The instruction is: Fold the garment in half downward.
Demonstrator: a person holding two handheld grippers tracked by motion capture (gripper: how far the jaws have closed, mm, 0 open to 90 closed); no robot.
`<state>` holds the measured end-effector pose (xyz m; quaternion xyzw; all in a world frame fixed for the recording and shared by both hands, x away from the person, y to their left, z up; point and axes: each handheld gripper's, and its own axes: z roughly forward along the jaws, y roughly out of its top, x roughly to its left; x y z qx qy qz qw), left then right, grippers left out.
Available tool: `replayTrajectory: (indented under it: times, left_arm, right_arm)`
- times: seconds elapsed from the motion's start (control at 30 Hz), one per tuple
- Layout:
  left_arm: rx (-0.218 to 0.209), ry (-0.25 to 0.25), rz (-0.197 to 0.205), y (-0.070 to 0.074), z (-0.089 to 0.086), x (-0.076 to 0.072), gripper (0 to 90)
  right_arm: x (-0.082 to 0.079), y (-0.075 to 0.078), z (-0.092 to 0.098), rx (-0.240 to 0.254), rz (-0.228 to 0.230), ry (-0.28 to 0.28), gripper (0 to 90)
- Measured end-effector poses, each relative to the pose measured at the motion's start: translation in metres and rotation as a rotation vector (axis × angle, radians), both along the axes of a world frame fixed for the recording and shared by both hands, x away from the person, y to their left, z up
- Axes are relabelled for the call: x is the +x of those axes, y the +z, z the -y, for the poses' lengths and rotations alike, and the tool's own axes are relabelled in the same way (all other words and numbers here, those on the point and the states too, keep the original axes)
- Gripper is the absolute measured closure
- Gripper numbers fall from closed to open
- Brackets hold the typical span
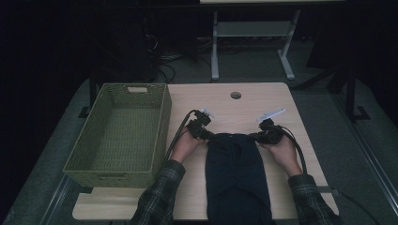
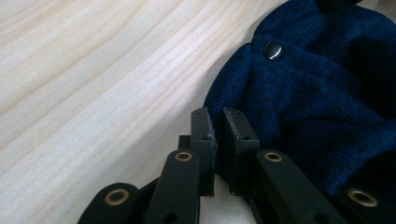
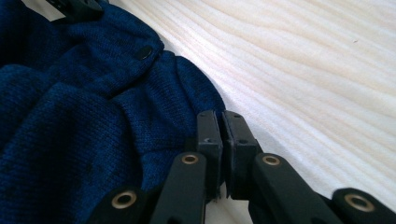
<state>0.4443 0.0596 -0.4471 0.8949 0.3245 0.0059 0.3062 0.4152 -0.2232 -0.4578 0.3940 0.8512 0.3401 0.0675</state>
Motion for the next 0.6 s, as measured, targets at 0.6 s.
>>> replayTrajectory:
  times: [0.6]
  left_arm:
    - [-0.004, 0.024, 0.138, 0.053, -0.004, 0.003, 85.9]
  right_arm:
    - [0.008, 0.055, 0.0, -0.016, 0.11, -0.003, 86.5]
